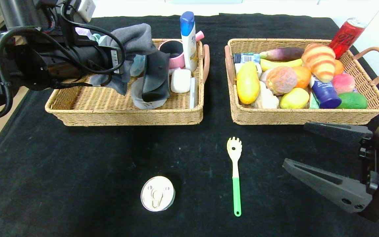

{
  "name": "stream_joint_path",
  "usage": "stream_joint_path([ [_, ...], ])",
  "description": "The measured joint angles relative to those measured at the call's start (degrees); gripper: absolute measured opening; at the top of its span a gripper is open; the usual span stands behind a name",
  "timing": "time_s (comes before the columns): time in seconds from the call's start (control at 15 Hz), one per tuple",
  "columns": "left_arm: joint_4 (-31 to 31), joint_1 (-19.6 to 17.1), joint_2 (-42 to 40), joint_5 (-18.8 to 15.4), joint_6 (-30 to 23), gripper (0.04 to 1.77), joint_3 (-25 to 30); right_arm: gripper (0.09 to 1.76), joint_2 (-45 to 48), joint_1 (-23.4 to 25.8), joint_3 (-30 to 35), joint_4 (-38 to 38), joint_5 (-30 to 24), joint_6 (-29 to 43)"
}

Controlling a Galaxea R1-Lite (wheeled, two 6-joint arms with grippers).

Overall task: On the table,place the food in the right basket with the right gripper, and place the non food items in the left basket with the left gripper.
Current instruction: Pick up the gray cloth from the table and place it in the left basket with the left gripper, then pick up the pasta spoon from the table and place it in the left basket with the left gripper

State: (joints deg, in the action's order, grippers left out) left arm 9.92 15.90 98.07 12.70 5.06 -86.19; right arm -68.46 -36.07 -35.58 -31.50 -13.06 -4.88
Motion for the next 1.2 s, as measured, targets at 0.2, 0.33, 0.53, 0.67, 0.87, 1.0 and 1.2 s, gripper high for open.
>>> stream_joint_path([
  [0.2, 1.07, -0.16, 0.93, 0.38, -0.05, 0.12, 0.09, 1.71, 0.05, 0.11, -0.02, -0.02, -0.02, -0.05],
  [0.33, 1.10, -0.20, 1.12, 0.27, -0.82, 0.37, 0.35, 1.71, 0.13, 0.20, -0.09, -0.06, -0.04, -0.02],
  [0.53, 1.10, -0.09, 0.99, 0.24, -0.85, 0.80, 0.61, 1.71, 0.13, 0.44, -0.11, -0.11, -0.11, -0.05],
  [0.67, 1.10, 0.17, 0.96, 0.39, -0.85, 1.00, 0.79, 1.71, 0.16, 0.49, -0.11, -0.11, -0.11, -0.05],
  [0.87, 1.01, 0.72, 0.83, 0.63, -1.16, 1.23, 0.99, 1.71, 0.22, 0.50, -0.02, -0.11, -0.13, -0.09],
  [1.0, 0.96, 1.46, 0.44, 0.77, -1.21, 1.34, 1.49, 1.71, 0.33, 0.50, 0.00, -0.13, -0.13, -0.09],
  [1.2, 0.62, 2.84, -1.22, 0.85, -1.23, 1.46, 2.93, 1.71, 0.39, 0.50, 0.00, -0.11, -0.11, -0.09],
])
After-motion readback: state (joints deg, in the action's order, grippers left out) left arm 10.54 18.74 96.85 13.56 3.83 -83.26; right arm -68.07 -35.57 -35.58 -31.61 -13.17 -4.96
